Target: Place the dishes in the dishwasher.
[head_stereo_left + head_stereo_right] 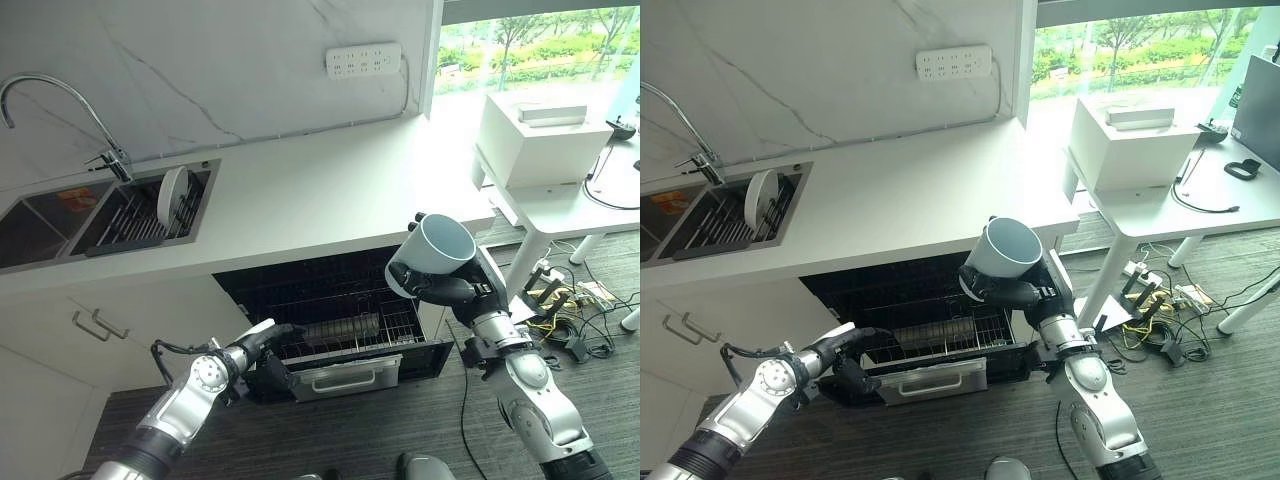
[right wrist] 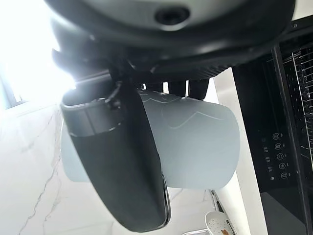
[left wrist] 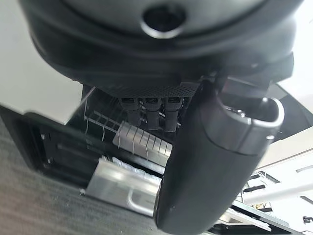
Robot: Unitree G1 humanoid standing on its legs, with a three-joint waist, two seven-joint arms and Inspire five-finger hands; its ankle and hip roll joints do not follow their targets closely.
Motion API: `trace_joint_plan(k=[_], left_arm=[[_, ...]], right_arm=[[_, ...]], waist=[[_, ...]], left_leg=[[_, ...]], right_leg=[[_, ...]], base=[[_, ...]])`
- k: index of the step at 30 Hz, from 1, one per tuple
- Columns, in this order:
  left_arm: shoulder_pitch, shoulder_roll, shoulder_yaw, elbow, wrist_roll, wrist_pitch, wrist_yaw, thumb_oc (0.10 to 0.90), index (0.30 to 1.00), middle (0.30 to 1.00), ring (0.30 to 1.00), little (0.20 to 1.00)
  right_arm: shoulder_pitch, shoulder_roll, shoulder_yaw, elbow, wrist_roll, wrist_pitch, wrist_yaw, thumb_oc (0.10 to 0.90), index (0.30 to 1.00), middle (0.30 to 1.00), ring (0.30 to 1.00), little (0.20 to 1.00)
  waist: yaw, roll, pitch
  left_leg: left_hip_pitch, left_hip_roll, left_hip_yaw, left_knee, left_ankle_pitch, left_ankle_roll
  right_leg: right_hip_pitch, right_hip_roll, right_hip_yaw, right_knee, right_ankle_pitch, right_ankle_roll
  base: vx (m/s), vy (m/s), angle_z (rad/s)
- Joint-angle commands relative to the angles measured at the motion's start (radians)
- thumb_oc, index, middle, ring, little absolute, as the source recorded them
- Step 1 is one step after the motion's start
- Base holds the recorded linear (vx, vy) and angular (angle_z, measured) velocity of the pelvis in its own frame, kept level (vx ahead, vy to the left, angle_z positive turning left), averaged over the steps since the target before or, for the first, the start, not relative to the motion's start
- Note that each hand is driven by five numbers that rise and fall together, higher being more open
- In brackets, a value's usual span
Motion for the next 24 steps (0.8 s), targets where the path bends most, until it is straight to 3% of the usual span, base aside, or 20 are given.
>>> trace_joint_plan(k=[1, 8, 11, 15, 19, 23, 24], left_arm=[[-0.100, 0.028, -0.004, 0.005, 0.023, 0.003, -0.021, 0.800, 0.900, 0.900, 0.900, 0.900], [-0.086, -0.052, -0.058, 0.154, 0.083, 0.022, -0.090, 0.800, 0.900, 0.900, 0.900, 0.900], [-0.070, -0.071, -0.117, 0.225, 0.341, 0.150, -0.307, 0.800, 0.900, 0.900, 0.900, 0.900], [-0.076, -0.081, -0.199, 0.251, 0.615, 0.204, -0.573, 0.800, 0.900, 0.900, 0.900, 0.900], [-0.072, -0.064, -0.216, 0.178, 0.696, 0.262, -0.733, 0.800, 0.900, 0.900, 0.900, 0.900], [-0.064, -0.011, -0.194, -0.032, 0.760, 0.306, -0.945, 0.800, 0.900, 0.900, 0.900, 0.900], [-0.063, -0.010, -0.192, -0.035, 0.763, 0.307, -0.950, 0.800, 0.900, 0.900, 0.900, 0.900]], right_arm=[[-0.104, 0.042, -0.033, -0.097, 0.016, -0.090, 0.034, 0.400, 0.300, 0.300, 0.300, 0.300], [-0.099, 0.057, -0.032, -0.097, 0.014, -0.076, 0.064, 0.400, 0.300, 0.300, 0.300, 0.300], [-0.106, 0.053, -0.044, -0.108, 0.020, -0.048, 0.069, 0.400, 0.300, 0.300, 0.300, 0.300], [-0.125, 0.053, -0.036, -0.126, 0.016, -0.013, 0.053, 0.400, 0.300, 0.300, 0.300, 0.300], [-0.126, 0.061, -0.037, -0.133, 0.005, -0.005, 0.047, 0.400, 0.300, 0.300, 0.300, 0.300], [-0.123, 0.063, -0.051, -0.136, -0.002, -0.010, 0.039, 0.400, 0.300, 0.300, 0.300, 0.300], [-0.124, 0.063, -0.050, -0.136, -0.002, -0.010, 0.039, 0.400, 0.300, 0.300, 0.300, 0.300]], waist=[[-0.027, -0.024, -0.045], [-0.039, -0.032, -0.045], [-0.047, -0.032, -0.044], [-0.054, -0.029, -0.037], [-0.050, -0.026, -0.035], [-0.034, -0.023, -0.027], [-0.035, -0.023, -0.027]], left_leg=[[-0.004, -0.006, 0.010, 0.091, -0.207, 0.025], [0.001, -0.004, 0.026, 0.091, -0.213, 0.029], [0.003, -0.004, 0.028, 0.091, -0.214, 0.031], [0.004, -0.005, 0.029, 0.091, -0.221, 0.034], [0.004, -0.005, 0.026, 0.091, -0.222, 0.033], [0.000, -0.008, 0.015, 0.091, -0.221, 0.033], [0.000, -0.008, 0.015, 0.091, -0.221, 0.033]], right_leg=[[0.068, 0.025, -0.001, -0.050, -0.102, 0.098], [0.066, 0.026, 0.003, -0.050, -0.099, 0.102], [0.065, 0.030, 0.008, -0.050, -0.098, 0.103], [0.064, 0.035, 0.012, -0.050, -0.105, 0.103], [0.064, 0.033, 0.010, -0.050, -0.107, 0.103], [0.069, 0.028, -0.004, -0.050, -0.109, 0.102], [0.069, 0.028, -0.004, -0.050, -0.109, 0.102]], base=[[0.00, 0.000, 0.00], [0.02, -0.003, -0.07], [0.02, -0.005, -0.05], [0.00, -0.004, -0.07], [0.00, 0.000, -0.01], [-0.01, -0.002, 0.01], [0.00, 0.000, 0.00]])
